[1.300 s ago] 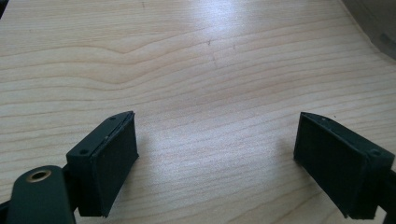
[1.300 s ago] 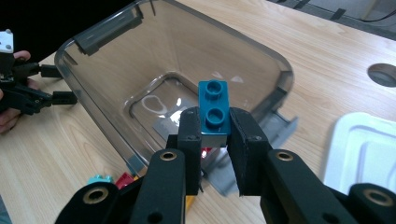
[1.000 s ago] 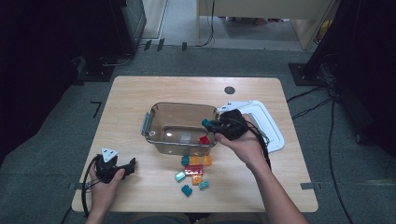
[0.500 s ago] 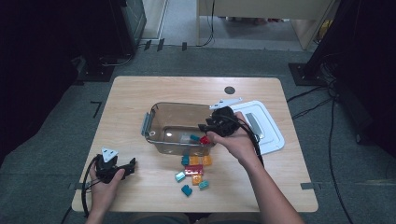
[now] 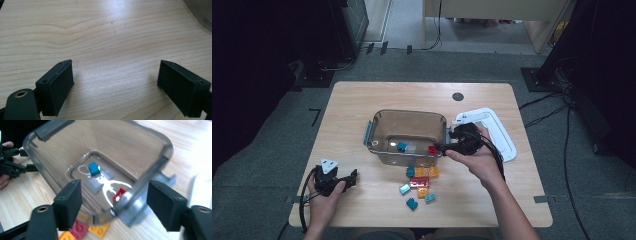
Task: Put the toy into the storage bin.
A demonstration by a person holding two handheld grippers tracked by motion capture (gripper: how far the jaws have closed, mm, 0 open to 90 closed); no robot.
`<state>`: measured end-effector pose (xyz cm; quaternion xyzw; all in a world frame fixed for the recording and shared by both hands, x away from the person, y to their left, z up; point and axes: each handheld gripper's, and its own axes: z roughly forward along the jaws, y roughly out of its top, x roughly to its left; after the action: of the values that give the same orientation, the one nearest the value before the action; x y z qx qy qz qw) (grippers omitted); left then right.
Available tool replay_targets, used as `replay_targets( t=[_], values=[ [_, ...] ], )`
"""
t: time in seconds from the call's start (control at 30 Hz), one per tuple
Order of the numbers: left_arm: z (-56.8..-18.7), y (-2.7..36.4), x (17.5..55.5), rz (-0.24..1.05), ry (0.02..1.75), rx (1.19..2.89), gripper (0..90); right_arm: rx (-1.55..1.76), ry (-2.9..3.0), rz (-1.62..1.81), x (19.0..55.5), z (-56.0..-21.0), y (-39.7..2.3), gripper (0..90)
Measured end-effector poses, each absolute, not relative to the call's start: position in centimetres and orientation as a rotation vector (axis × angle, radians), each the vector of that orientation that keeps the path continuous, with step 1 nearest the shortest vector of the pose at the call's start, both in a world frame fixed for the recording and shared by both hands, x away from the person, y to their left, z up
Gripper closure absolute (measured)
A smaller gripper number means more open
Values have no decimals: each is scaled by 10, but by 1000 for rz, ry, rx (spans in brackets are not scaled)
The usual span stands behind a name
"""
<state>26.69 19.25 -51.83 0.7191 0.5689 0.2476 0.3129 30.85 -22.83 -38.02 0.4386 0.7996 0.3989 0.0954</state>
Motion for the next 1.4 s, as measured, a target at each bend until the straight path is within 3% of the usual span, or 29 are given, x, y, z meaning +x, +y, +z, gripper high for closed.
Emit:
replay_targets(
  t=[0.17, 0.73, 1.1, 1.4],
  values=[
    [-518, 192, 267, 653, 1501, 1897, 132, 1337, 2349, 1146, 300, -383, -241, 141],
    [-518, 192, 267, 652, 1502, 1896, 132, 1400, 2337, 1122, 271, -423, -267, 43],
    [-518, 192, 266, 654, 1505, 1895, 133, 1415, 2326, 1117, 258, -459, -260, 48],
    [-518, 192, 266, 654, 1504, 1895, 132, 1429, 2310, 1160, 253, -483, -246, 193]
  ],
)
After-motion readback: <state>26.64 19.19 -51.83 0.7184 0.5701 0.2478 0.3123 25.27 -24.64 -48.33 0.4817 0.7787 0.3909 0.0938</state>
